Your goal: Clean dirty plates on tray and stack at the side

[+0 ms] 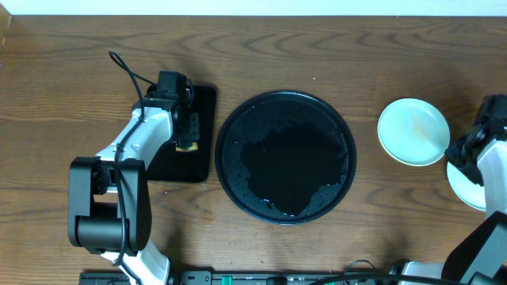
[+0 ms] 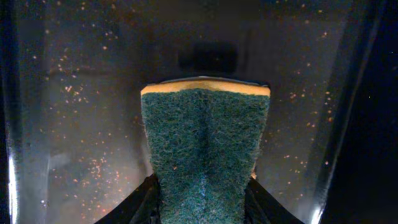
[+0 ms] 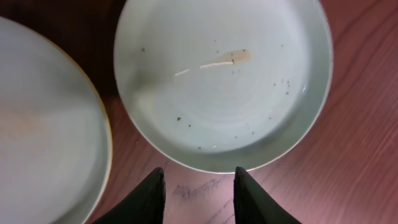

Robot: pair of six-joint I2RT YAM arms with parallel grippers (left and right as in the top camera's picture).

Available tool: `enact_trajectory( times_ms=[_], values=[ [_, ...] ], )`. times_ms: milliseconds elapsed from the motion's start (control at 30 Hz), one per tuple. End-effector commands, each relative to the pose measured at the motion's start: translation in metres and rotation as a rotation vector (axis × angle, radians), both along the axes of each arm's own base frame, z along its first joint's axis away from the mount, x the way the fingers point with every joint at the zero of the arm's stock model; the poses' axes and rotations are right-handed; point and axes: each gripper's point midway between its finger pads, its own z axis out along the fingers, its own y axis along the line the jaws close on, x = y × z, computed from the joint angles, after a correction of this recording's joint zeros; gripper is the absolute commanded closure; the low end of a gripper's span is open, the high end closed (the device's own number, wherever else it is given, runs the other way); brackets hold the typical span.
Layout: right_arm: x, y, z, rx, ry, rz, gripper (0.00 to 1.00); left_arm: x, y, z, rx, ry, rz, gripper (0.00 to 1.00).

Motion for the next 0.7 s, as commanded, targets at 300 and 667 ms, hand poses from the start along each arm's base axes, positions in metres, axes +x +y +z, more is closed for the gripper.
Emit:
enact_trajectory(
  times_ms=[300,667],
  values=[
    [-0.004,0.009,-0.061,-0.018,-0.021,0.169,0.59,-0.006,0.003,-0.007,0.006,0.026,0.008,0.61],
    [-0.013,0.025,-0.091,0.014,-0.049,0.253,0.67,-0.006,0.003,-0.007,0.005,0.027,0.012,0.61]
  ],
)
